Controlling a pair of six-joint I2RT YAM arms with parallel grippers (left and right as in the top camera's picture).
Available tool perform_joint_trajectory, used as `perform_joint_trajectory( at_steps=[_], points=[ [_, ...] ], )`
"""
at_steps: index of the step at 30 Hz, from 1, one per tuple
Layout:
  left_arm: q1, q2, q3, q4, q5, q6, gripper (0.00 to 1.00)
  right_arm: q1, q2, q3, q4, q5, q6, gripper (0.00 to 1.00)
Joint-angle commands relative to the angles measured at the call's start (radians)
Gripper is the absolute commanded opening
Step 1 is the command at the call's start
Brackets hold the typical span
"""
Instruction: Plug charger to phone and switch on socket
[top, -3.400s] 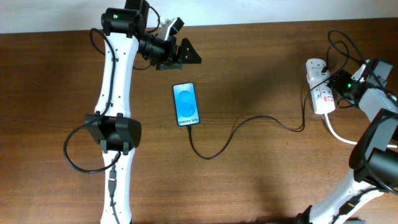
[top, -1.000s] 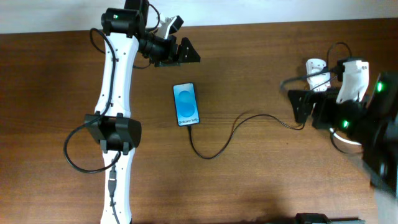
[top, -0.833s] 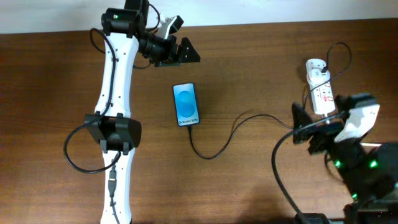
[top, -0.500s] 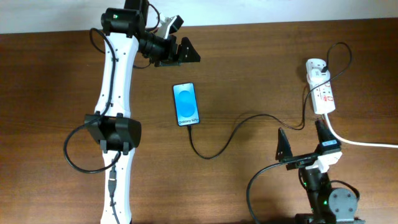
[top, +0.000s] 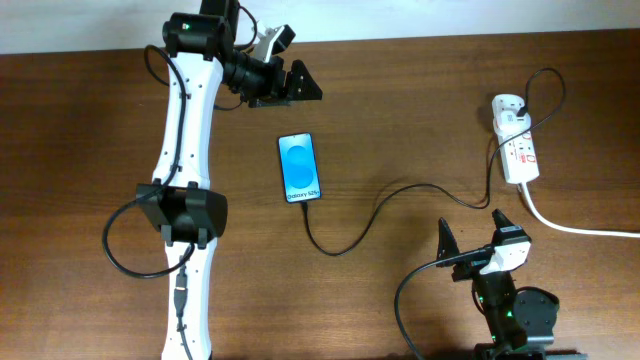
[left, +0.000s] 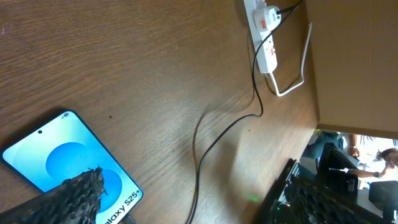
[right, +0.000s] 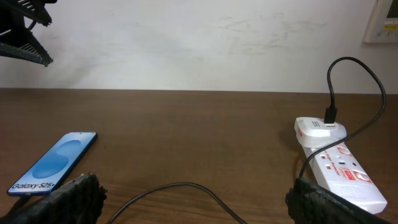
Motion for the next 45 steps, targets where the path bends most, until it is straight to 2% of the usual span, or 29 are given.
perform_joint_trajectory(
  at_steps=[1, 5, 11, 13, 15, 17, 19, 22, 24, 29, 31, 33, 37, 39, 42, 45],
  points=[
    [-0.002, -0.011, 0.019, 0.001, 0.000, -0.009, 0.99, 0.007, -0.011, -0.005, -0.007, 0.008, -0.007, 0.98],
    [-0.002, -0.011, 0.019, 0.001, -0.011, -0.009, 0.99, 0.007, -0.011, -0.005, -0.007, 0.008, -0.007, 0.98],
    [-0.004, -0.026, 0.017, 0.002, -0.268, -0.009, 0.99, 0.007, -0.011, -0.005, -0.007, 0.008, -0.007, 0.98],
    [-0.004, -0.111, -0.056, 0.029, -0.372, -0.008, 0.99, 0.007, -0.011, -0.005, -0.007, 0.008, -0.007, 0.99],
    [-0.004, -0.229, -0.201, 0.146, -0.423, 0.011, 0.99, 0.007, -0.011, -0.005, -0.007, 0.008, -0.007, 0.98],
    [-0.004, -0.417, -0.460, 0.356, -0.443, 0.076, 0.99, 0.007, -0.011, -0.005, -0.007, 0.008, -0.007, 0.99],
    [-0.004, -0.566, -0.676, 0.509, -0.490, 0.082, 0.99, 0.007, -0.011, -0.005, -0.007, 0.008, -0.007, 0.99],
    [-0.001, -0.868, -1.120, 0.828, -0.606, 0.083, 0.99, 0.007, -0.011, -0.005, -0.007, 0.008, -0.007, 0.98],
    [0.001, -1.004, -1.320, 0.980, -0.637, 0.105, 1.00, 0.007, -0.011, -0.005, -0.007, 0.008, -0.007, 0.99],
    [0.001, -1.339, -1.904, 1.448, -0.636, 0.298, 0.99, 0.007, -0.011, -0.005, -0.007, 0.008, -0.007, 0.98],
    [0.001, -1.460, -2.109, 1.603, -0.636, 0.367, 0.99, 0.007, -0.011, -0.005, -0.007, 0.008, -0.007, 0.98],
    [0.029, -1.657, -2.348, 1.740, -0.636, 0.412, 0.99, 0.007, -0.011, -0.005, -0.007, 0.008, -0.007, 0.99],
    [0.133, -2.037, -2.631, 1.753, -0.636, 0.423, 0.99, 0.007, -0.011, -0.005, -0.007, 0.008, -0.007, 0.99],
    [0.140, -2.214, -2.750, 1.752, -0.637, 0.475, 0.99, 0.007, -0.011, -0.005, -0.007, 0.008, -0.007, 0.98],
    [0.140, -2.399, -2.875, 1.749, -0.650, 0.473, 0.99, 0.007, -0.011, -0.005, -0.007, 0.008, -0.007, 0.98],
    [0.138, -2.529, -2.884, 1.561, -0.667, 0.473, 0.99, 0.007, -0.011, -0.005, -0.007, 0.008, -0.007, 0.98]
  ],
)
